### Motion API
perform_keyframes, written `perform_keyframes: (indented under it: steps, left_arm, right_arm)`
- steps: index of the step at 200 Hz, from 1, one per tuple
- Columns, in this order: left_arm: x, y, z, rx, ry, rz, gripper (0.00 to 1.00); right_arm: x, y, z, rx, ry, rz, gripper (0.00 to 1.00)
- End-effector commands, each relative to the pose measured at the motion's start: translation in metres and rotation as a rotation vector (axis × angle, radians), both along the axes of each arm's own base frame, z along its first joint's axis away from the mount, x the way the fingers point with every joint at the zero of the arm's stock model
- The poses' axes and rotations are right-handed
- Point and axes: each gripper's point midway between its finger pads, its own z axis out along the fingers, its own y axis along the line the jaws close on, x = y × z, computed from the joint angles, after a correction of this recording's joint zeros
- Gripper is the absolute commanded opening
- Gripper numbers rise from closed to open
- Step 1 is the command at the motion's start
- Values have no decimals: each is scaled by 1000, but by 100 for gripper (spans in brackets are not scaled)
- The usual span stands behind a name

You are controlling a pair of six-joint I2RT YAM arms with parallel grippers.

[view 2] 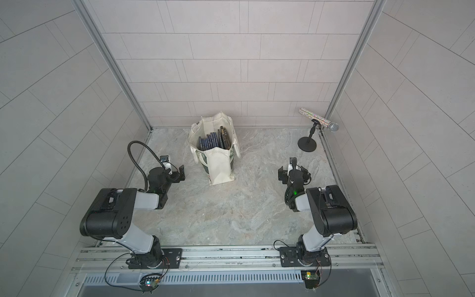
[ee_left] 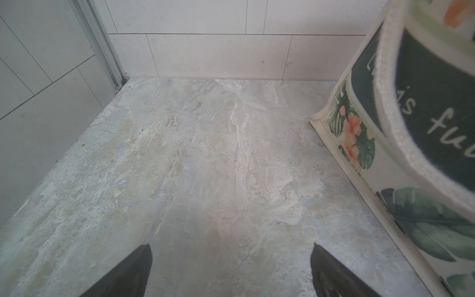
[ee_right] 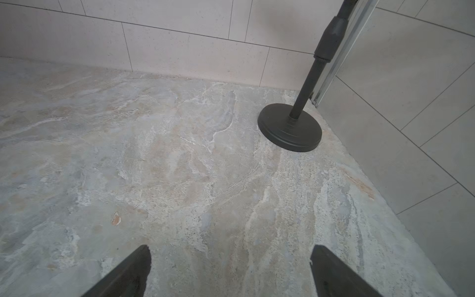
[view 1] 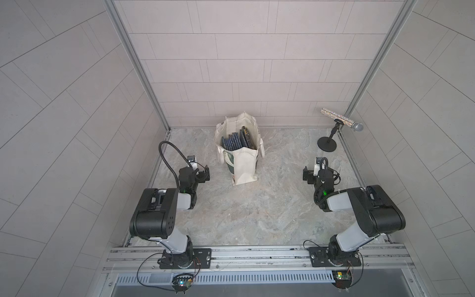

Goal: Take out the books from the canvas bag
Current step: Adjust the canvas bag at the center of the board.

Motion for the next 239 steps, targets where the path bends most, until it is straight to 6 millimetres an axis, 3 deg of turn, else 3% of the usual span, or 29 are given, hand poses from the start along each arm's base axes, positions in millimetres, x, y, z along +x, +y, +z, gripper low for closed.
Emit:
perform_keyframes:
  steps: [1, 229, 239]
  left_arm:
    - [-1, 0, 5, 15, -23, 0, 100]
    - [-1, 0, 4, 16, -19, -2, 100]
    - [0, 12, 4, 17, -14, 75, 100]
  right_arm:
    - [3, -1, 6, -12, -11, 4, 100]
    - [1, -1, 8, -19, -23, 8, 100]
    - [0, 2, 15, -17, -39, 22, 100]
